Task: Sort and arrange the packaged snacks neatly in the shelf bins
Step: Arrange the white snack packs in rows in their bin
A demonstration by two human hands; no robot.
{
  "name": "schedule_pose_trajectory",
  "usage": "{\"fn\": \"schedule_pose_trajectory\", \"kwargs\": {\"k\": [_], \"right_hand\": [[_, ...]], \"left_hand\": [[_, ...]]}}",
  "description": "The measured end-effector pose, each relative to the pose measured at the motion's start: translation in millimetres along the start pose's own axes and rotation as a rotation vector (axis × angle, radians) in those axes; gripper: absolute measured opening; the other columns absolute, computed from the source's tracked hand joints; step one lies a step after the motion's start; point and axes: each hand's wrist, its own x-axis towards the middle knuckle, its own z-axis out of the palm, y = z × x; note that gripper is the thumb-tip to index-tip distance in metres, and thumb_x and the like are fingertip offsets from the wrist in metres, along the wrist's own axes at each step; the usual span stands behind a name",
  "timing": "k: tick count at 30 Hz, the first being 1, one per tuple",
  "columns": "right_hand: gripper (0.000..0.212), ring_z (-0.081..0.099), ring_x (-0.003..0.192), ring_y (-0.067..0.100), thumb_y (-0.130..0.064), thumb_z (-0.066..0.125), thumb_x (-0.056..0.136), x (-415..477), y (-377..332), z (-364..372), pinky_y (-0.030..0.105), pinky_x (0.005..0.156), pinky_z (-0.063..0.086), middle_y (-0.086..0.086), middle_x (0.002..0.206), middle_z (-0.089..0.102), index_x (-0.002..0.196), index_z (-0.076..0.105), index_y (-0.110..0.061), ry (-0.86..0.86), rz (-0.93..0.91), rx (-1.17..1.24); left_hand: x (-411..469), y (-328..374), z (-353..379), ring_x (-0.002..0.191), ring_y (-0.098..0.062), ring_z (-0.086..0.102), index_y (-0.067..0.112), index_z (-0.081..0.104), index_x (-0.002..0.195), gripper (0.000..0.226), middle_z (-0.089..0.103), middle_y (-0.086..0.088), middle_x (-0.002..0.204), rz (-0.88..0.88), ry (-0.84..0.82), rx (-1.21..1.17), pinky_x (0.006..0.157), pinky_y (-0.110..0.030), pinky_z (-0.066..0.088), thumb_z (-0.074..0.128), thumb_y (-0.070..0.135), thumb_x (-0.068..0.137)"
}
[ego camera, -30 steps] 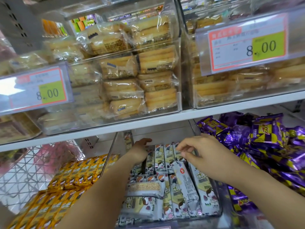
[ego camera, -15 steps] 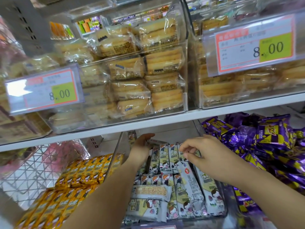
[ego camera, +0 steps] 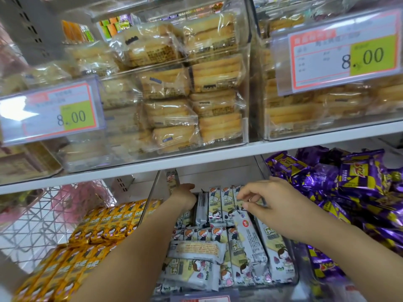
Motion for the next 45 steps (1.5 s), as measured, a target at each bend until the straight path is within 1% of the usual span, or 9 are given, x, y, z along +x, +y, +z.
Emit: {"fn": "schedule_pose_trajectory", "kwargs": {"k": [5, 11, 19, 24, 27, 31, 35, 40, 45], "right_hand": [[0.015, 0.057, 0.089, -0.003, -0.030, 0.056, 0.092, -0.4, 0.2, 0.1, 0.016, 0.103, 0.011, -0.024, 0.095, 0.061, 0.105, 0.063, -0.034, -0.001, 0.004, 0.003], [0.017, 0.055, 0.089, -0.007, -0.031, 0.056, 0.092, -0.7, 3.9, 1.5, 0.022, 0.109, 0.009, -0.030, 0.088, 0.055, 0.107, 0.063, -0.035, -0.035, 0.005, -0.015], [0.019, 0.054, 0.093, -0.006, -0.033, 0.054, 0.093, -2.3, 1.2, 0.9, 0.019, 0.110, 0.003, -0.029, 0.095, 0.057, 0.110, 0.061, -0.036, -0.041, 0.003, -0.040], [0.017, 0.055, 0.092, -0.005, -0.031, 0.054, 0.093, -3.3, 1.1, 0.7, 0.016, 0.109, -0.001, -0.026, 0.095, 0.061, 0.108, 0.062, -0.036, -0.029, 0.006, -0.045], [0.018, 0.051, 0.090, -0.011, -0.031, 0.055, 0.092, -2.0, 2.3, 1.1, 0.016, 0.110, 0.001, -0.034, 0.087, 0.051, 0.107, 0.062, -0.038, -0.042, 0.006, -0.059], [0.020, 0.050, 0.099, -0.011, -0.034, 0.051, 0.094, -1.4, 3.1, -0.2, 0.013, 0.109, -0.004, -0.038, 0.090, 0.047, 0.111, 0.059, -0.040, -0.082, 0.009, -0.083], [0.021, 0.046, 0.107, -0.012, -0.039, 0.048, 0.095, -1.8, 2.6, -0.5, 0.010, 0.107, -0.009, -0.033, 0.106, 0.053, 0.114, 0.057, -0.042, -0.095, 0.013, -0.100], [0.018, 0.044, 0.104, -0.015, -0.041, 0.048, 0.094, -0.8, 3.6, 0.5, 0.015, 0.111, -0.007, -0.037, 0.097, 0.047, 0.111, 0.055, -0.044, -0.119, 0.010, -0.116], [0.020, 0.044, 0.105, -0.016, -0.042, 0.049, 0.094, -1.3, 3.6, 0.6, 0.016, 0.112, -0.008, -0.036, 0.100, 0.049, 0.112, 0.056, -0.044, -0.116, 0.008, -0.113]], "left_hand": [[8.5, 7.5, -0.8, 0.131, -0.028, 0.043, 0.008, 0.033, 0.146, 0.055, 0.031, -0.013, 0.152, -0.014, -0.064, 0.157, 0.104, -0.033, 0.041, 0.032, -0.008, 0.093], [12.9, -2.4, 2.4, 0.071, -0.011, 0.047, 0.018, 0.048, 0.134, 0.049, 0.057, -0.006, 0.127, -0.044, -0.116, -0.269, 0.077, -0.028, 0.040, 0.038, -0.006, 0.093], [22.6, 2.5, 0.5, 0.127, -0.020, 0.042, 0.014, 0.045, 0.138, 0.044, 0.043, -0.001, 0.144, -0.099, -0.262, -0.290, 0.099, -0.028, 0.039, 0.050, 0.031, 0.097], [34.2, 4.3, 6.7, 0.123, -0.023, 0.049, 0.016, 0.054, 0.130, 0.046, 0.051, -0.005, 0.139, -0.099, -0.354, -0.298, 0.107, -0.036, 0.037, 0.059, 0.036, 0.088], [32.6, 14.4, 8.1, 0.105, -0.025, 0.052, 0.017, 0.066, 0.102, 0.030, 0.056, -0.009, 0.116, -0.085, -0.298, -0.412, 0.093, -0.035, 0.039, 0.046, 0.037, 0.095], [36.6, 14.7, 10.7, 0.072, -0.014, 0.045, 0.013, 0.065, 0.111, 0.050, 0.058, 0.003, 0.082, -0.040, -0.282, -0.518, 0.084, -0.030, 0.036, 0.037, 0.052, 0.097], [36.7, 16.7, 11.4, 0.074, -0.009, 0.047, 0.013, 0.066, 0.111, 0.049, 0.059, 0.008, 0.083, -0.001, -0.315, -0.570, 0.068, -0.021, 0.035, 0.048, 0.054, 0.091], [38.3, 22.1, 13.2, 0.095, -0.016, 0.057, 0.016, 0.068, 0.103, 0.025, 0.068, 0.003, 0.099, 0.063, -0.372, -0.574, 0.090, -0.030, 0.037, 0.056, 0.035, 0.092], [34.5, 29.4, 8.4, 0.106, -0.015, 0.053, 0.028, 0.061, 0.118, 0.029, 0.061, 0.005, 0.116, 0.174, -0.344, -0.449, 0.087, -0.026, 0.039, 0.061, 0.020, 0.090]]}}
